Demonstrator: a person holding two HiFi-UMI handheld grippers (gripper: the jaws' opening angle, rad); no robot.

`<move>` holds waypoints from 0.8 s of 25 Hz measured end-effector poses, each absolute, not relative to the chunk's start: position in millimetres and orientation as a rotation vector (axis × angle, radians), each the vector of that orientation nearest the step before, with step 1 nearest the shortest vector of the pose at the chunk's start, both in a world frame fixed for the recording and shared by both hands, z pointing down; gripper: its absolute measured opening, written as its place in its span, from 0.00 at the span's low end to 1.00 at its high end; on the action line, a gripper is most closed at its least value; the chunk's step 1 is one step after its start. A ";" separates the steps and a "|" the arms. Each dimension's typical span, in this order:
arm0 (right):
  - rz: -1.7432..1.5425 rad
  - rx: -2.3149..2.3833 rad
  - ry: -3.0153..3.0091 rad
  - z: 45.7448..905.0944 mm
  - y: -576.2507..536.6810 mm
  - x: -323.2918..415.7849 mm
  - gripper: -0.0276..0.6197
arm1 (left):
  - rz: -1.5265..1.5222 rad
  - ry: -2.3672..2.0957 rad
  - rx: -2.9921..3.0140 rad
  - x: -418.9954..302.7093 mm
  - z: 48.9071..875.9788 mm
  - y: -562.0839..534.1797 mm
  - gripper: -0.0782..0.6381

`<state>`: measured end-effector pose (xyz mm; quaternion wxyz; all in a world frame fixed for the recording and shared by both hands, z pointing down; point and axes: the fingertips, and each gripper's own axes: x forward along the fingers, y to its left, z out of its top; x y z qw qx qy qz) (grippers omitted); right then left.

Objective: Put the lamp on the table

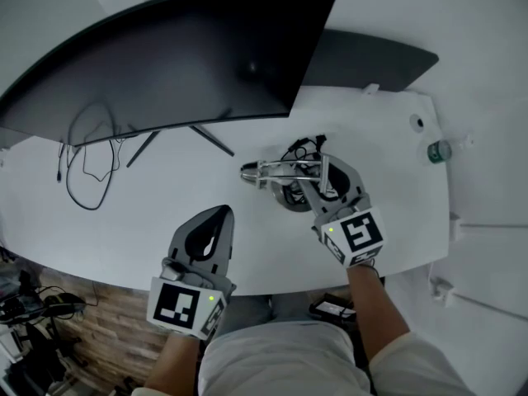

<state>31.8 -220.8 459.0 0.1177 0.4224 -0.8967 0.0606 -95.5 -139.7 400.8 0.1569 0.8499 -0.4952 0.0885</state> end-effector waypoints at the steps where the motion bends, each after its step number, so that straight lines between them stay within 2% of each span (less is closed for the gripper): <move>1: 0.177 1.236 -2.621 458.4 -218.6 33.2 0.27 | 0.251 -1.416 2.434 -94.1 399.0 -138.8 0.11; 20: 0.144 1.220 -2.590 433.6 -159.2 53.7 0.27 | 0.193 -1.403 2.510 -76.2 365.0 -118.0 0.11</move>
